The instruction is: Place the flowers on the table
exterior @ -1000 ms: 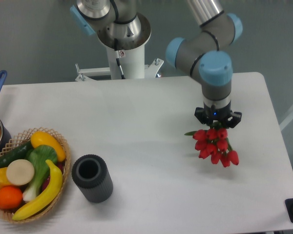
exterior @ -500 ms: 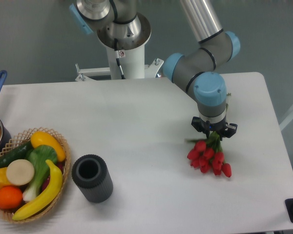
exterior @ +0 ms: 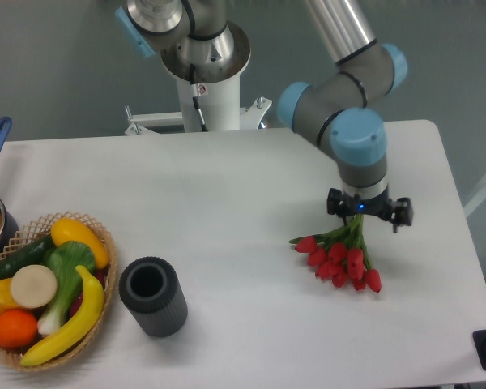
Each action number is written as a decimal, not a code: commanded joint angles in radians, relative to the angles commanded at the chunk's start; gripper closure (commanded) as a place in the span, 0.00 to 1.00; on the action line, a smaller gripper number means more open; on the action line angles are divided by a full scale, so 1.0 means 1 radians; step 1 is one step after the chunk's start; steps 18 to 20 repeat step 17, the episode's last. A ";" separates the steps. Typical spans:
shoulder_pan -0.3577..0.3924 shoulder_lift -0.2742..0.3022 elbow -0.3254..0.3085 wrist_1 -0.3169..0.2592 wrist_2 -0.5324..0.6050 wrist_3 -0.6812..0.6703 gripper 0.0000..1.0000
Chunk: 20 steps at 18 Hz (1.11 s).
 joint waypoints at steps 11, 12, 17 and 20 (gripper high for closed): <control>0.235 0.064 -0.029 -0.028 -0.253 0.448 0.00; 0.253 0.067 -0.035 -0.028 -0.263 0.487 0.00; 0.299 0.086 -0.069 -0.035 -0.269 0.585 0.00; 0.299 0.086 -0.069 -0.035 -0.269 0.585 0.00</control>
